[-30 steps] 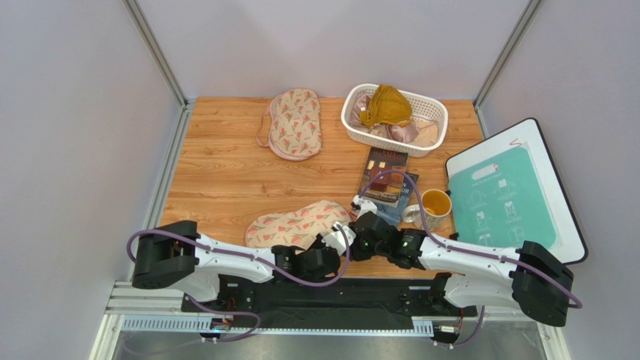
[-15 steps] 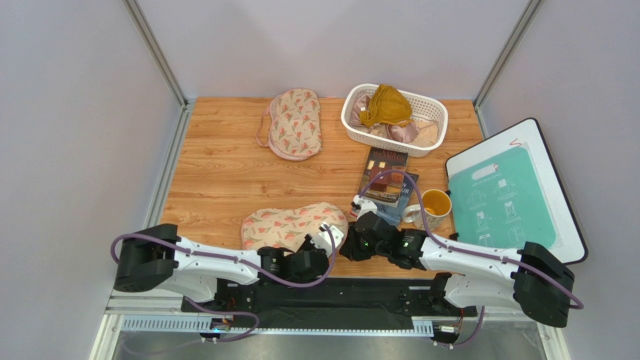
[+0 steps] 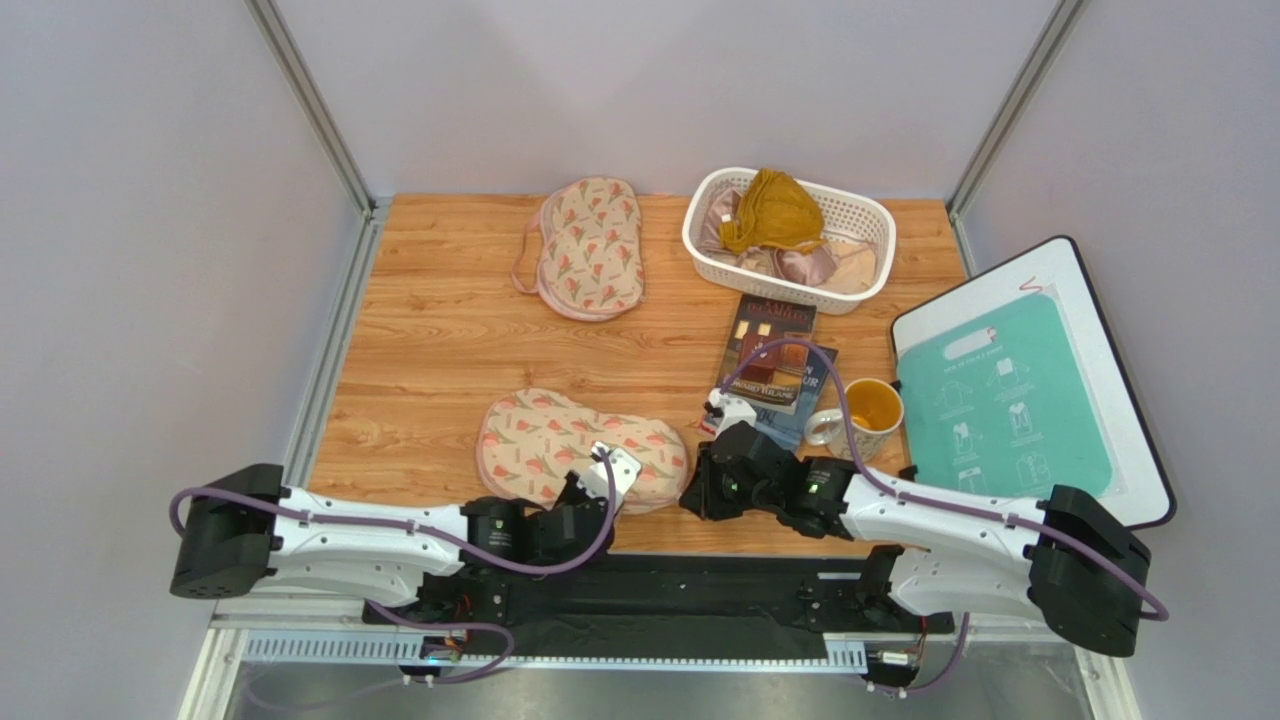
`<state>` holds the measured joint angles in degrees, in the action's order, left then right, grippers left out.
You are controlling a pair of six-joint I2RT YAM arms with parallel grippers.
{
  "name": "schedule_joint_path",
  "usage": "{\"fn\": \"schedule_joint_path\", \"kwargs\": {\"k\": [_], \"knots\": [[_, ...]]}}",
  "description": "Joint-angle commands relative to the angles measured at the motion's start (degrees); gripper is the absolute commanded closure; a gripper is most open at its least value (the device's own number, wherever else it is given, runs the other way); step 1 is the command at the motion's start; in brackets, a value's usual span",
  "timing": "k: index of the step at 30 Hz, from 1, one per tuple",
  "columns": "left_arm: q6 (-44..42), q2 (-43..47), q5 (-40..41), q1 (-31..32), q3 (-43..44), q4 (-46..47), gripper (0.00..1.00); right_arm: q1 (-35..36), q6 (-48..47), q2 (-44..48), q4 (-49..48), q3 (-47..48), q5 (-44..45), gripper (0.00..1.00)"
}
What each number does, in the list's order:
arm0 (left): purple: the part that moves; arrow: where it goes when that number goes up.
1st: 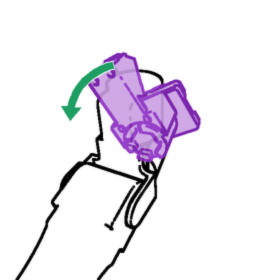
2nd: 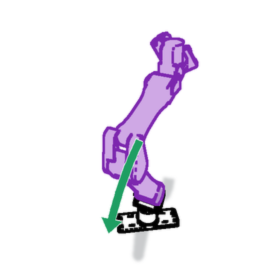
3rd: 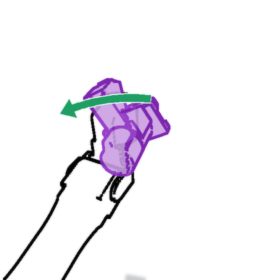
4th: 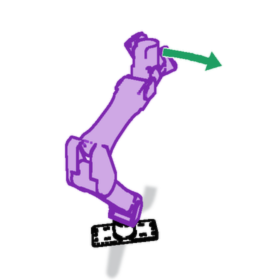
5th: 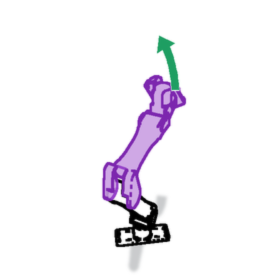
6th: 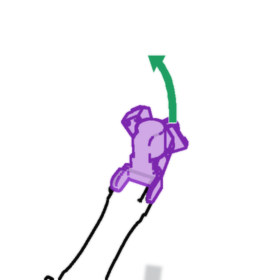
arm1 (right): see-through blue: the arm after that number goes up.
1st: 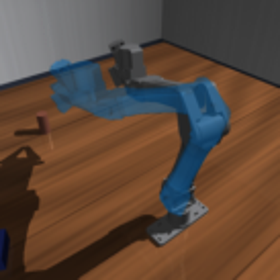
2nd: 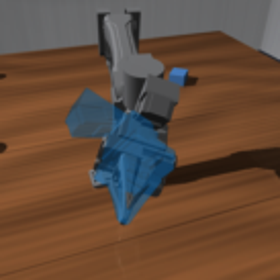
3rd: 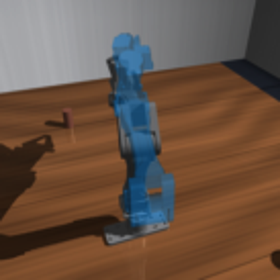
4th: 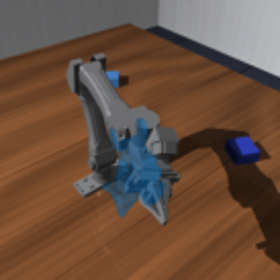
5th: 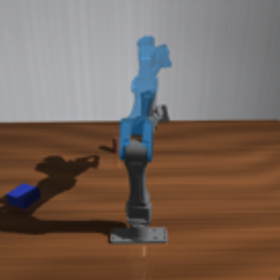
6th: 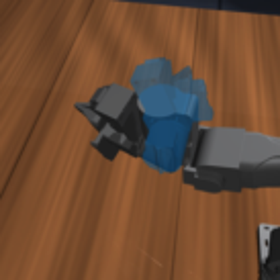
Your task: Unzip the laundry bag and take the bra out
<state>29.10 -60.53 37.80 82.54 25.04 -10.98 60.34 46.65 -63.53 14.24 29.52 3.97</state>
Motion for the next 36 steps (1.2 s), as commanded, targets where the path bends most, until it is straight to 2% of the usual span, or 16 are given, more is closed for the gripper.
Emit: {"fn": "schedule_joint_path", "kwargs": {"k": [1,2,3,4,8,14,23,27,36], "knots": [[0.3,2.3,1.9,0.0,-0.5,-4.9,1.00,-0.5,-0.6,0.8,2.4,1.0,1.3,1.00],[-0.1,2.3,1.6,0.0,0.2,-5.0,0.97,-0.5,-0.7,0.6,2.3,1.2,1.0,1.00],[-0.9,2.6,1.3,0.0,0.6,-5.0,0.89,-0.6,-0.8,0.2,1.9,1.2,0.5,1.00],[-1.2,2.6,0.9,0.0,1.1,-5.1,0.66,-0.5,-0.8,0.0,1.7,1.3,0.2,1.00],[-3.9,3.0,-0.8,0.5,5.1,-4.2,0.38,-0.4,-0.7,-0.8,0.4,1.4,-0.7,1.00],[-7.7,0.9,-4.0,2.1,8.6,2.2,0.35,-0.3,-0.4,-1.6,-0.4,1.4,-1.3,1.00],[-9.2,-11.0,-8.5,2.4,12.7,9.3,0.35,-0.3,-0.5,-1.0,-0.4,1.3,-1.7,1.00],[-9.5,-15.7,-7.7,2.4,13.7,10.6,0.33,-0.3,-0.5,-1.2,-0.6,1.4,-2.0,1.00],[-9.4,-19.0,-2.7,2.4,14.3,10.6,0.31,-0.2,-0.6,-1.1,-0.8,1.2,-2.6,1.00]]}}
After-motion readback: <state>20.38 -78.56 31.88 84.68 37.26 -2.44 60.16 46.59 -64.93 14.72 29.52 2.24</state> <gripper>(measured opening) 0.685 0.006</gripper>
